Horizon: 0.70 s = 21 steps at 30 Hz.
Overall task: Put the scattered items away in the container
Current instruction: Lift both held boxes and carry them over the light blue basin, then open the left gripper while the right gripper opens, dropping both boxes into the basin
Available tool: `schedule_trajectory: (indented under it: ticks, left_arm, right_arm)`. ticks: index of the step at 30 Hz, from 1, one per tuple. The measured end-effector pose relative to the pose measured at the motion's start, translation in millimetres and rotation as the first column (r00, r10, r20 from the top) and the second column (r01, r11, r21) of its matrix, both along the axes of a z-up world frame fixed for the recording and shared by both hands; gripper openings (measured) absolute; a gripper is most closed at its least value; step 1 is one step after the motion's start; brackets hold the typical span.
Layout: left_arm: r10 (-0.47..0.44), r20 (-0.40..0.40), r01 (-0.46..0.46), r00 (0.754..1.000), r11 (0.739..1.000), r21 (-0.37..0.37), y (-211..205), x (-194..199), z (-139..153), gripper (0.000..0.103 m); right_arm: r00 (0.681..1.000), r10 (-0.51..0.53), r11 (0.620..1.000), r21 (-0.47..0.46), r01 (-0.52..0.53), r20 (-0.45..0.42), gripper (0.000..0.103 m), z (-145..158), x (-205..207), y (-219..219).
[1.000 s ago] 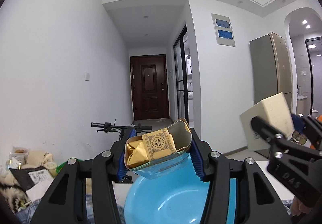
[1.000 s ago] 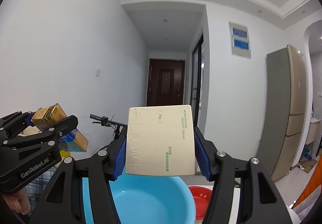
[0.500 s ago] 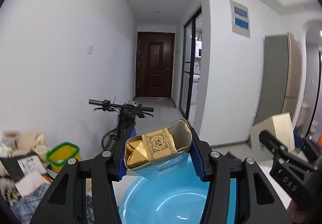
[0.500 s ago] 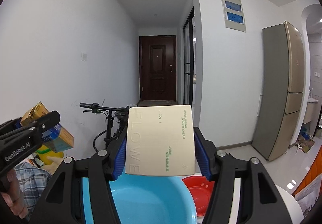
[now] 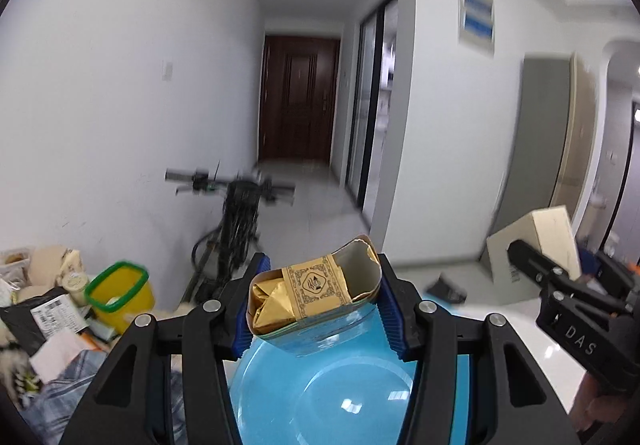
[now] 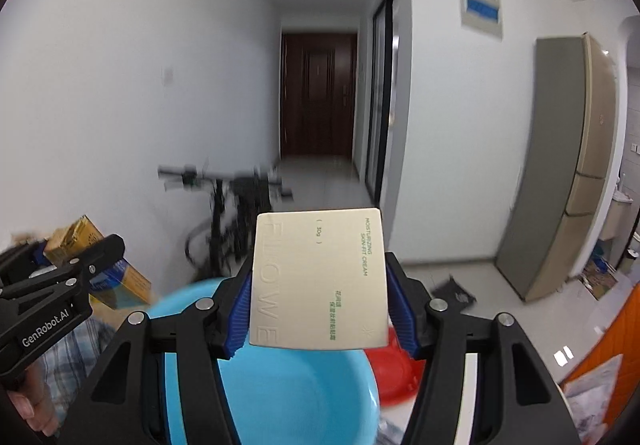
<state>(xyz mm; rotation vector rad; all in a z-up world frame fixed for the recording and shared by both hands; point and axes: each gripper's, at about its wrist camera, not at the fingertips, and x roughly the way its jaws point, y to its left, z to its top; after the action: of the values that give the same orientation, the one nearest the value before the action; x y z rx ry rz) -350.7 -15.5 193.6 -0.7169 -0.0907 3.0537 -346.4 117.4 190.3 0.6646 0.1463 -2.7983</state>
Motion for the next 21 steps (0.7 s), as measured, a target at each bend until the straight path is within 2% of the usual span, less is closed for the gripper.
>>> schedule_trajectory:
  ticks: [3,5,6,7,8,9,11,13,15,21]
  left_arm:
    - [-0.014,0.106,0.015,0.994,1.0,-0.012,3,-11,-2,0.054]
    - [-0.022,0.202,0.025,0.979,1.0,-0.01,5,-19,-6,0.054]
    - [-0.021,0.264,0.024,0.964,1.0,-0.005,6,-24,-10,0.054]
    - [-0.019,0.344,0.017,0.939,1.0,0.009,6,-29,-19,0.054]
    - [-0.022,0.412,0.012,0.911,1.0,0.028,5,-33,-26,0.054]
    - [-0.035,0.465,0.017,0.884,0.999,0.043,4,-37,-31,0.054]
    - [-0.07,0.544,0.061,0.836,0.998,0.034,10,-41,-41,0.054]
    - [-0.057,0.582,0.094,0.811,0.995,-0.033,21,-41,-47,0.054]
    - [-0.035,0.592,0.099,0.805,0.992,-0.075,28,-41,-50,0.054]
    - [-0.041,0.609,0.065,0.792,0.998,-0.017,19,-42,-58,0.054]
  right_arm:
    - [0.987,0.028,0.999,0.02,-0.031,0.157,0.057,-3,-16,-2]
    - [0.954,0.051,0.997,0.044,-0.067,0.295,0.057,-9,-30,-4]
    - [0.918,0.076,0.994,0.043,-0.101,0.39,0.057,-15,-37,-5]
    - [0.874,0.094,0.991,0.038,-0.127,0.476,0.057,-22,-43,-4]
    - [0.831,0.106,0.989,0.031,-0.147,0.546,0.057,-27,-49,-2]
    - [0.804,0.117,0.986,0.03,-0.165,0.583,0.057,-29,-52,-2]
    - [0.797,0.126,0.98,0.05,-0.192,0.59,0.057,-28,-53,-2]
    - [0.78,0.113,0.979,0.065,-0.193,0.616,0.057,-31,-53,-5]
    - [0.764,0.105,0.979,0.066,-0.19,0.637,0.057,-37,-52,-6]
    - [0.749,0.092,0.978,0.081,-0.191,0.656,0.057,-49,-49,-10]
